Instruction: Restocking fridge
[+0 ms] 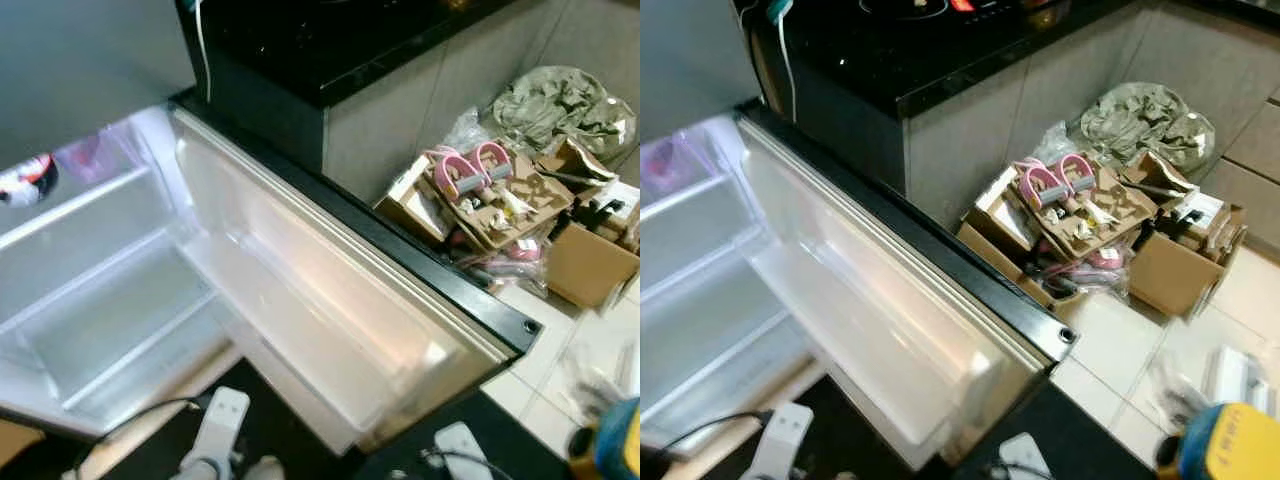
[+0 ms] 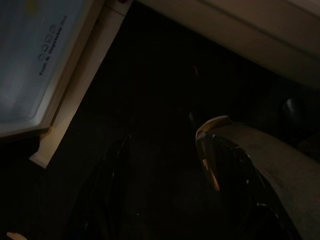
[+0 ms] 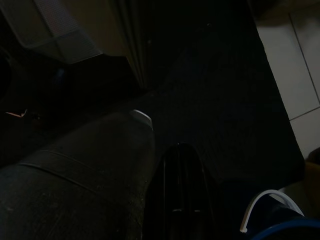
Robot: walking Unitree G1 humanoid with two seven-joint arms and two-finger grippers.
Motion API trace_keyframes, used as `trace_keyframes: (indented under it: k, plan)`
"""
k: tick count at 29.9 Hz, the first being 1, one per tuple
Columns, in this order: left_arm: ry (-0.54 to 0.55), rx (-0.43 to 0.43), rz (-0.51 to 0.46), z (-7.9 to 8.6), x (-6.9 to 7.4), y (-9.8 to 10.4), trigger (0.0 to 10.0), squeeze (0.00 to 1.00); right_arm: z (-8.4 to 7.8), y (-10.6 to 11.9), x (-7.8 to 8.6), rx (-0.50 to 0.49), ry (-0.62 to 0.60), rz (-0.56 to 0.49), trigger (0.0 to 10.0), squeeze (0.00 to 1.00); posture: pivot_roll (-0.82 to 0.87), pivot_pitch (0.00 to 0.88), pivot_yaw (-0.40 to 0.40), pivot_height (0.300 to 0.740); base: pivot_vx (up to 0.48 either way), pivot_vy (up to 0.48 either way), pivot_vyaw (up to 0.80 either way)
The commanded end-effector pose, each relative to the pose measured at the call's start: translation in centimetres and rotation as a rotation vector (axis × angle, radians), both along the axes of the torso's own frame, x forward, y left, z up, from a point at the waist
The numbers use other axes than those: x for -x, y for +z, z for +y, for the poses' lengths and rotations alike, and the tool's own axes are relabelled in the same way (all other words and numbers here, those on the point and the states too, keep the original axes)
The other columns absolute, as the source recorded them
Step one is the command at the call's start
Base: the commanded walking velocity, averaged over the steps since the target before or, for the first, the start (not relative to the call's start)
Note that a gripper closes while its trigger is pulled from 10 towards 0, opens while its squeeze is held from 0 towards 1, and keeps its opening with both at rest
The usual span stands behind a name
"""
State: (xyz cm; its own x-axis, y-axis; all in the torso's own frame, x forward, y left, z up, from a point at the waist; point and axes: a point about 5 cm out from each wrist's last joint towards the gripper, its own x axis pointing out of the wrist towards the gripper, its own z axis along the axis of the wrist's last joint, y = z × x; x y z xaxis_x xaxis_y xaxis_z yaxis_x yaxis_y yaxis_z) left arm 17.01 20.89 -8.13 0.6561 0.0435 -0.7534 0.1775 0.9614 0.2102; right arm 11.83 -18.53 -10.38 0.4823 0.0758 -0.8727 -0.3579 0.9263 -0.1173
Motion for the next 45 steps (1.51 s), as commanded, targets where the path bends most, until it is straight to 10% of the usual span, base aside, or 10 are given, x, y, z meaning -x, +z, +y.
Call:
trace_keyframes:
  k: [1,35,45]
  plan:
    - [-0.002,-0.011,0.023,0.2,0.6,-0.3,10.0,0.00,-0.6,-1.1,3.8,0.025,-0.003,0.153,10.0,0.00,-0.12,0.146,-0.026,0.740,0.000,0.000,0.00]
    - [0.032,-0.019,0.023,0.3,0.3,-0.2,10.0,0.00,-0.6,-1.1,3.8,0.022,-0.013,0.141,10.0,0.00,-0.12,0.153,-0.026,0.740,-0.032,-0.163,0.00]
    - [0.035,-0.029,0.028,0.6,0.4,-0.2,10.0,0.00,-1.1,1.4,-3.2,-0.010,0.000,-0.123,10.0,0.00,-0.12,0.157,-0.024,0.740,0.000,0.000,0.00]
